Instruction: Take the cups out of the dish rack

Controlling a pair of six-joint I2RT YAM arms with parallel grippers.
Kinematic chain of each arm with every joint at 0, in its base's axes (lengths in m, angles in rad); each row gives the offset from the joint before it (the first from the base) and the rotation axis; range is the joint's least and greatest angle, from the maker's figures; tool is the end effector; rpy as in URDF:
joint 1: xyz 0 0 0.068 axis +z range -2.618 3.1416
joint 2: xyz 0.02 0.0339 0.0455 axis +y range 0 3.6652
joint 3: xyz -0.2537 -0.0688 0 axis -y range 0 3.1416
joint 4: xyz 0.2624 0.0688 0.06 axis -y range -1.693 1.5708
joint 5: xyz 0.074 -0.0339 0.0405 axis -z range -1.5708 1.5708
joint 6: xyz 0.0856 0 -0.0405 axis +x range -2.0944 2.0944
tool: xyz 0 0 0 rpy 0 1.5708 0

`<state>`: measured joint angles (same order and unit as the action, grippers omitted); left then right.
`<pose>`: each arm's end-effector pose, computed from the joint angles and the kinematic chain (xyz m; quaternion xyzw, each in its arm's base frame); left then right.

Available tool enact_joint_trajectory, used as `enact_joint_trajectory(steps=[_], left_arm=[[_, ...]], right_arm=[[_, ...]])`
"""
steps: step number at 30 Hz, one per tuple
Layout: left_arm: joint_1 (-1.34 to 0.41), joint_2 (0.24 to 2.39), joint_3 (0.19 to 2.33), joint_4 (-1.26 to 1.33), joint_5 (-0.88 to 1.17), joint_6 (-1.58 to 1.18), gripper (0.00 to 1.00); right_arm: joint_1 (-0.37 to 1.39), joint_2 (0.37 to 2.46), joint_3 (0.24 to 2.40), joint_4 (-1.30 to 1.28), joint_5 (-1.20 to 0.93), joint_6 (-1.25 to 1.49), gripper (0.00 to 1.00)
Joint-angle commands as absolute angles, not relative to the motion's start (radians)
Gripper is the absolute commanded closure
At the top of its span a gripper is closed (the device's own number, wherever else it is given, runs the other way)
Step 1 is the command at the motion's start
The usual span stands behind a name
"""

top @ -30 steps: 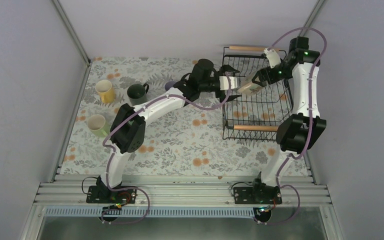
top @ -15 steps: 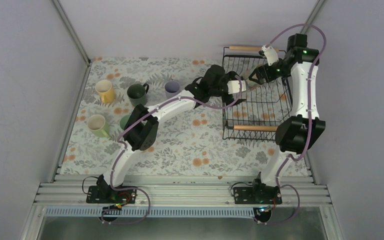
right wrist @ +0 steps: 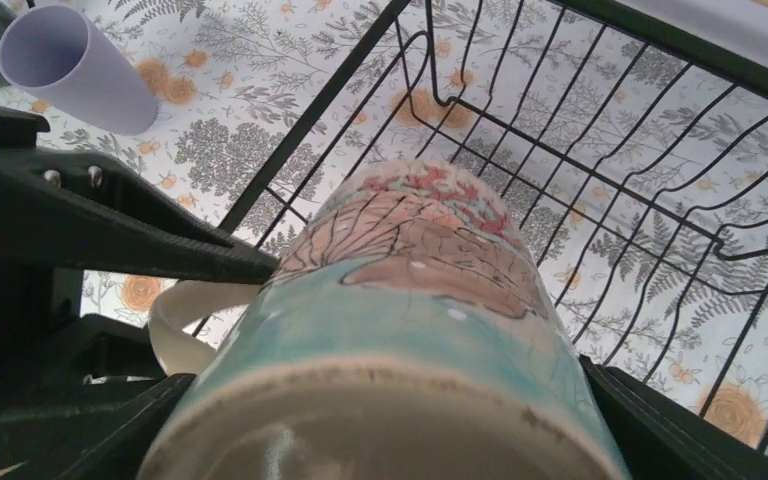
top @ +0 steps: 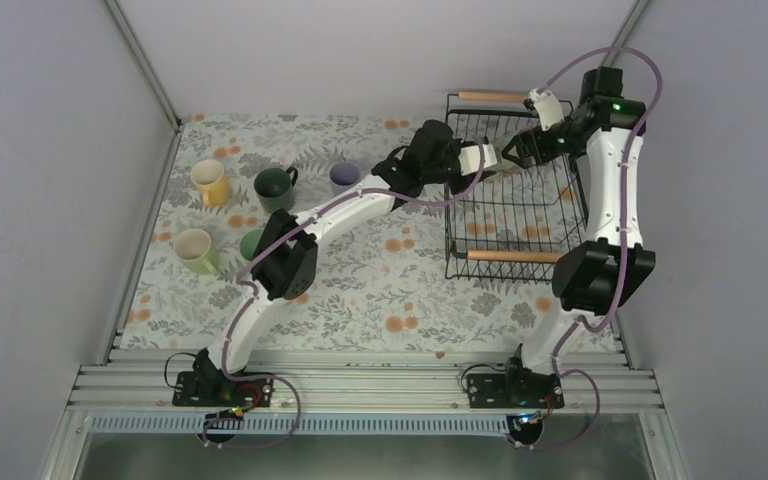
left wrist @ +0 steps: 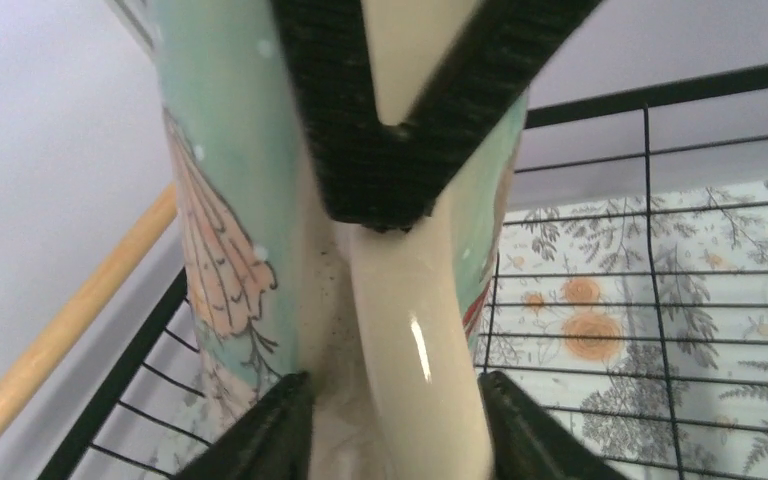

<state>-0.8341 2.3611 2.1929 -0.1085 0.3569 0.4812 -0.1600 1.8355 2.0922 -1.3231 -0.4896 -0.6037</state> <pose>0.3926 -0.4774 0.2651 0.5646 0.5560 -0.2436 0.5592 0.3986 -0.0235 0.3521 -0.2657 0.9032 0.1276 0.3121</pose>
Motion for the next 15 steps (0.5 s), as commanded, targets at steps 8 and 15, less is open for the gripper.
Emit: enact_joint_trajectory(steps=[8, 15], left_arm=[[-0.842, 2.400, 2.231, -0.128, 0.388, 0.486, 0.98], [-0.845, 2.357, 2.191, -0.137, 0.334, 0.552, 0.98]], right_arm=[[-0.152, 1.739, 2.045, -1.284, -0.613, -0.616, 0.73], [-0.152, 1.720, 2.029, -1.282, -0.598, -0.618, 0.52]])
